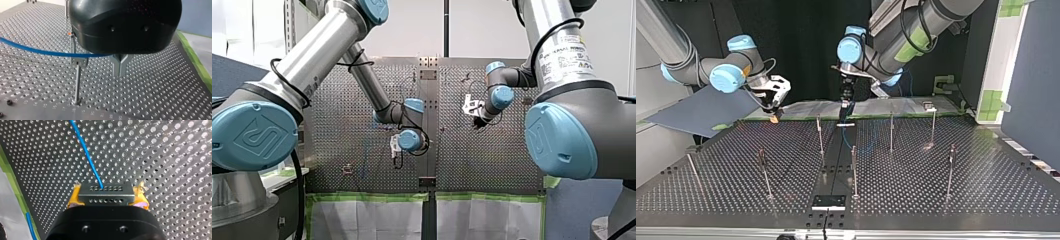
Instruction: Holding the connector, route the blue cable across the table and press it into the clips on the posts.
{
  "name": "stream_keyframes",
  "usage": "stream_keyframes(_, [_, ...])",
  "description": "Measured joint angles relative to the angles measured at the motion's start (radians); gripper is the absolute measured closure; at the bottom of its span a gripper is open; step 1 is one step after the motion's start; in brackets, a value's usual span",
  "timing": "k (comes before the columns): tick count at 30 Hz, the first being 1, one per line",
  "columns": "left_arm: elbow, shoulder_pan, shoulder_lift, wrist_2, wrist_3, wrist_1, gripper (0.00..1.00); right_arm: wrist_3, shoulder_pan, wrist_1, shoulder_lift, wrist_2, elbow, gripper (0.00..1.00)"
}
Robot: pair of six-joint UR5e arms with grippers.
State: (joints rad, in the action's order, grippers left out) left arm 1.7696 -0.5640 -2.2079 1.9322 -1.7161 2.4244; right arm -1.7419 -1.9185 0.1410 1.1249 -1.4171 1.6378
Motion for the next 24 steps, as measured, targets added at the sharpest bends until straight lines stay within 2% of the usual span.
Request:
stream_keyframes(6, [-0.023, 0.001, 0.000, -0.043, -0.019, -0.013, 1.00, -0.001, 0.004, 0.002, -0.006, 0.001, 0.000, 1.00])
stream_keyframes(16, [-0.060, 0.016, -0.003, -0.082, -0.045, -0.022, 1.00, -0.002, 0.021, 0.008, -0.011, 0.000, 0.000, 1.00])
stream_keyframes(24, [-0.111, 0.024, -0.054, -0.091, -0.047, 0.010, 1.00, -0.005, 0.041, 0.016, -0.014, 0.001, 0.000, 1.00])
